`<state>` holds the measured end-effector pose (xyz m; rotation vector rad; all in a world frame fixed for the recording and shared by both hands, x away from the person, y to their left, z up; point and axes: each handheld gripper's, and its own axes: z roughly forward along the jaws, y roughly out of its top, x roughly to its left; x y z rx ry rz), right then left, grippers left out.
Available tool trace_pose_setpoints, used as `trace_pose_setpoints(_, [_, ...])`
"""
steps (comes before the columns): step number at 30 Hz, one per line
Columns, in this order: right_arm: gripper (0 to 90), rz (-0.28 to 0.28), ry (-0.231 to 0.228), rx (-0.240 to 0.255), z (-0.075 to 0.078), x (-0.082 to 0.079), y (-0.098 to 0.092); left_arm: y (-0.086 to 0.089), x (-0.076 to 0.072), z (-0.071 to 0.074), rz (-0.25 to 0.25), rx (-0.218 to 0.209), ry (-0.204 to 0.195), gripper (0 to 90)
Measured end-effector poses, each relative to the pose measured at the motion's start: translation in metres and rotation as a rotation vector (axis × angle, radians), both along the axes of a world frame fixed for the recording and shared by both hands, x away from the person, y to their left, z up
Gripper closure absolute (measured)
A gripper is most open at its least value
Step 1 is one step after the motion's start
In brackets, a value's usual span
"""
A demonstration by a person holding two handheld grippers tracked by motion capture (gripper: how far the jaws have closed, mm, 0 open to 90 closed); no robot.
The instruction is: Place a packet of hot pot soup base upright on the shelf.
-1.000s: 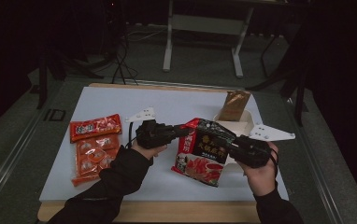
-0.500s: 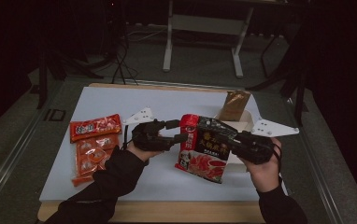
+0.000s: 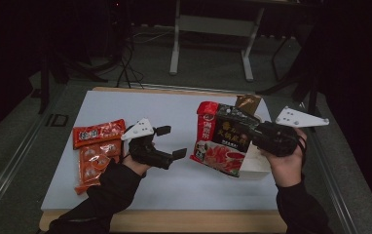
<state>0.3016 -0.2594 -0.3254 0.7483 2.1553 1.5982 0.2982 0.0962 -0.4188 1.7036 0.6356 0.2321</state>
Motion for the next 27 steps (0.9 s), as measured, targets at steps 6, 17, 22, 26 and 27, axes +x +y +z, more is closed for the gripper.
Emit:
trace_pose_setpoints(6, [78.0,-0.023,-0.023,0.007,0.007,0.008,-0.009,0.009,-0.003,-0.011,0.028,0.038,0.028,1.3])
trace_pose_setpoints(17, [78.0,-0.09,-0.033,0.008,0.017,0.025,-0.03,0.022,-0.014,-0.039,0.045,0.078,0.041,1.4])
trace_pose_setpoints(22, [78.0,-0.13,-0.036,0.013,0.02,0.037,-0.043,0.029,-0.02,-0.049,0.048,0.083,0.029,1.4])
trace_pose_setpoints(26, [77.8,-0.156,-0.041,0.02,0.02,0.047,-0.054,0.037,-0.025,-0.056,0.058,0.086,0.023,1.4])
trace_pose_setpoints(27, [77.8,-0.163,-0.041,0.024,0.019,0.049,-0.057,0.038,-0.027,-0.057,0.057,0.089,0.021,1.4])
